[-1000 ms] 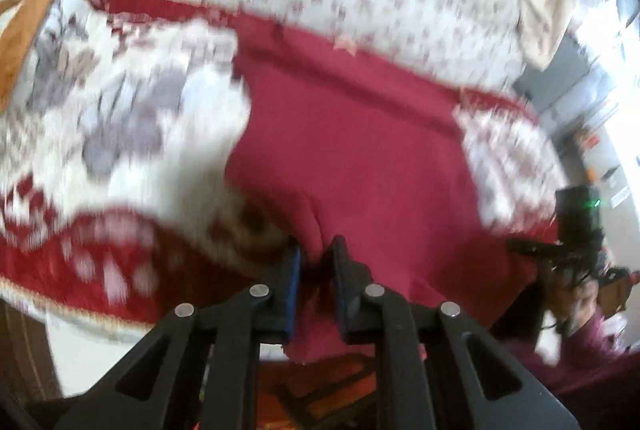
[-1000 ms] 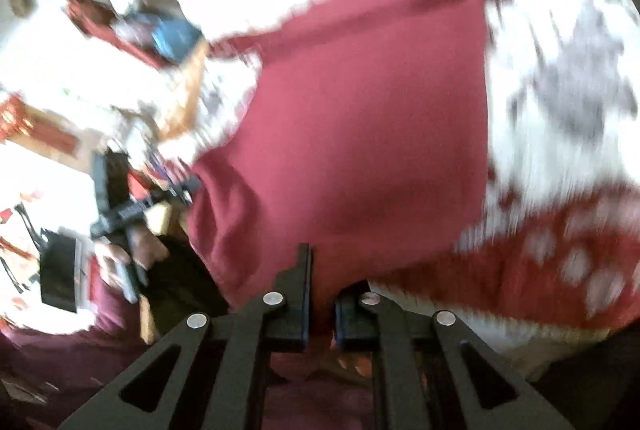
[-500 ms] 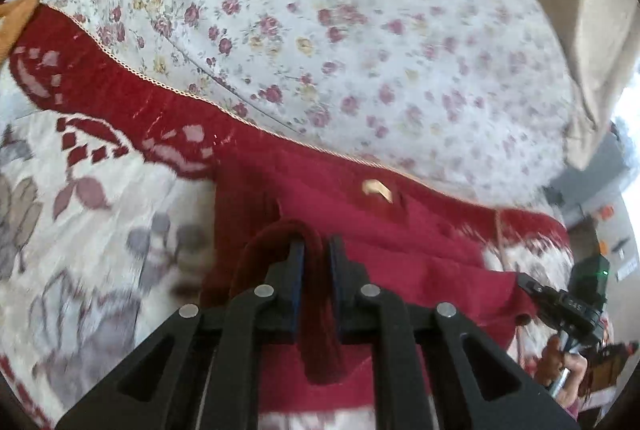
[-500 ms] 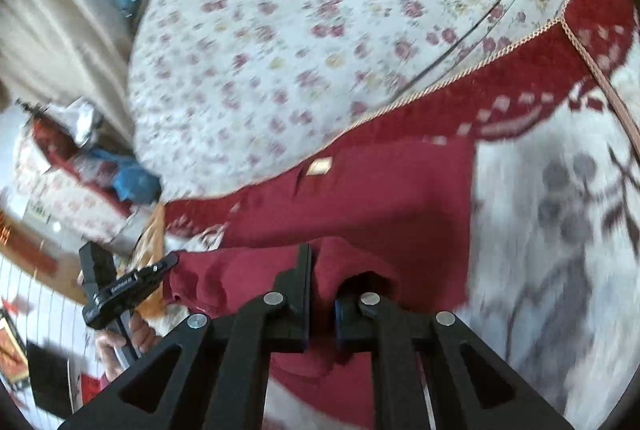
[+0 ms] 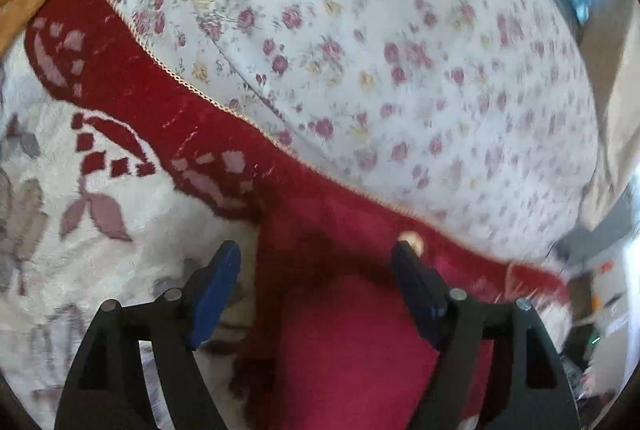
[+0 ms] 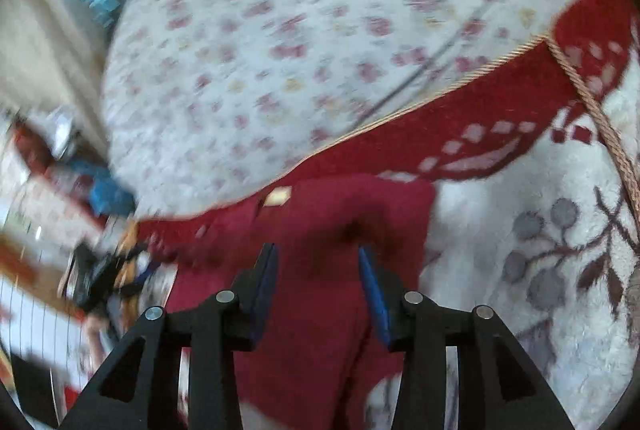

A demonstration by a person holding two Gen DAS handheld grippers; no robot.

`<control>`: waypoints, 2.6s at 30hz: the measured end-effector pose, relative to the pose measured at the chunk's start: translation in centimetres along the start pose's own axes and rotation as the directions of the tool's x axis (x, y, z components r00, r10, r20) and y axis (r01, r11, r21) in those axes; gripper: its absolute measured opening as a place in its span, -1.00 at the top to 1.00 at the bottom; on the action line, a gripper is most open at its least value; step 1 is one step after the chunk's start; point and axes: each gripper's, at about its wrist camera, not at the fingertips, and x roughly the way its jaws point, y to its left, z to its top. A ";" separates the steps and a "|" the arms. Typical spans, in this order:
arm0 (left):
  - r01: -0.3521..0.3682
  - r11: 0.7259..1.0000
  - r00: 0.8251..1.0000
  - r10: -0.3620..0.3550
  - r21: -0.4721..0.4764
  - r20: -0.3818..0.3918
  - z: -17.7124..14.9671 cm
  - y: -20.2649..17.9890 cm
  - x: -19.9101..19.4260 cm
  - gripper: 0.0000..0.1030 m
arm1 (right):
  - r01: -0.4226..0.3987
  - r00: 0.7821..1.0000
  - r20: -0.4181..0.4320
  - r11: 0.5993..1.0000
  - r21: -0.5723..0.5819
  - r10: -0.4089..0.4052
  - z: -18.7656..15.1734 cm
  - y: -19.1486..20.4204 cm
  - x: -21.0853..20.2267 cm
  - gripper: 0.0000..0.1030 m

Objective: Fold small clothes

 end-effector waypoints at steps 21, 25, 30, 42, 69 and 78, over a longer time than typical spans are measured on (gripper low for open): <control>-0.139 0.978 0.984 0.155 0.157 -0.093 -2.8 0.3 3.0 -0.52 | 0.225 0.974 -0.010 0.974 -0.020 -0.225 0.9 0.2 0.7 -0.30; -0.104 0.976 0.990 0.120 0.190 -0.072 -3.7 0.2 0.6 -0.58 | 0.165 0.984 -0.065 0.985 -0.043 -0.168 -3.3 1.2 -0.8 -0.30; -0.082 0.984 0.992 0.096 0.160 -0.082 -4.5 1.9 -1.0 -0.58 | 0.220 0.968 -0.103 0.970 -0.104 -0.230 -5.9 1.5 2.6 0.47; 0.075 0.953 0.981 -0.019 0.293 -0.191 -7.8 2.2 -2.7 -0.58 | 0.297 0.950 -0.052 0.945 -0.138 -0.307 -6.8 1.9 0.4 0.86; 0.163 0.912 0.945 -0.034 0.377 -0.327 -8.8 1.5 -0.4 0.08 | 0.250 0.963 -0.083 0.965 -0.073 -0.256 -7.4 1.5 1.4 0.28; 0.142 0.912 0.951 -0.018 0.385 -0.309 -8.8 1.6 -1.7 0.84 | 0.270 0.961 -0.021 0.954 -0.132 -0.275 -6.9 2.5 -0.3 0.81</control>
